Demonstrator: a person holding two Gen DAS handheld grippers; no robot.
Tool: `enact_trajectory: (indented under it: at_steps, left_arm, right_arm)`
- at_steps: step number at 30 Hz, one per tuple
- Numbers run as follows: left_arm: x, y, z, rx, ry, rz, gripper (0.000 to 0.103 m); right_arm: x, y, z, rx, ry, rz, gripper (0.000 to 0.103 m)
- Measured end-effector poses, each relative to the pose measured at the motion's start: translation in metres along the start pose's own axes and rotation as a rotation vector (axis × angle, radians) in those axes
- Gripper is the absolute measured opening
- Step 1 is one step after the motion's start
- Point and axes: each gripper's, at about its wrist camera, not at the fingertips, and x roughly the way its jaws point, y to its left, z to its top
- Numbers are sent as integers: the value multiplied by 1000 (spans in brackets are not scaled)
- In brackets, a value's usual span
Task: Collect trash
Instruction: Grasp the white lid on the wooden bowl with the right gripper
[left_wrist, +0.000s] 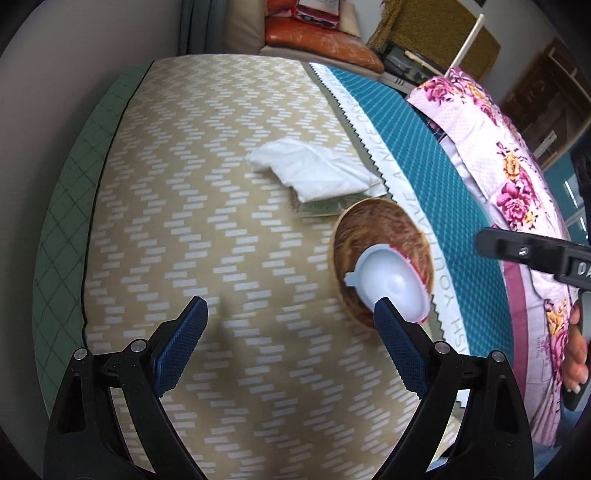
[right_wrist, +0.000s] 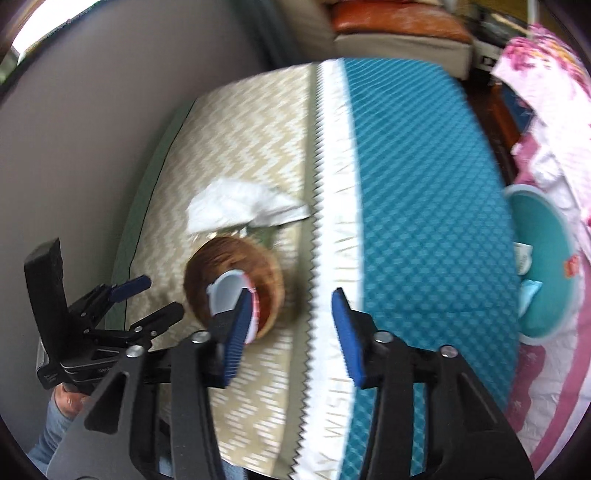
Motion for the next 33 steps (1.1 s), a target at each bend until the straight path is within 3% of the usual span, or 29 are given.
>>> enact_trajectory:
  at_steps: [3, 12, 15, 22, 24, 28, 33]
  left_arm:
    - [4, 1, -1, 20, 2, 11, 92]
    - [12, 10, -4, 11, 15, -19, 93]
    - [11, 15, -5, -8, 10, -60, 94]
    - [11, 17, -6, -15, 5, -70, 97]
    - [13, 18, -7, -14, 12, -47, 97]
    - [14, 23, -10, -40, 22, -47, 97]
    - [6, 18, -7, -35, -1, -56, 97]
  right_arm:
    - [19, 15, 3, -29, 39, 15, 29]
    - [60, 25, 8, -52, 120, -8, 28]
    - [65, 29, 7, -66, 118, -15, 27]
    - [81, 45, 8, -120, 108, -38, 23]
    - [87, 49, 6, -129, 128, -39, 7]
    - [86, 59, 4, -160, 104, -39, 4]
    - [55, 54, 10, -113, 29, 10, 4]
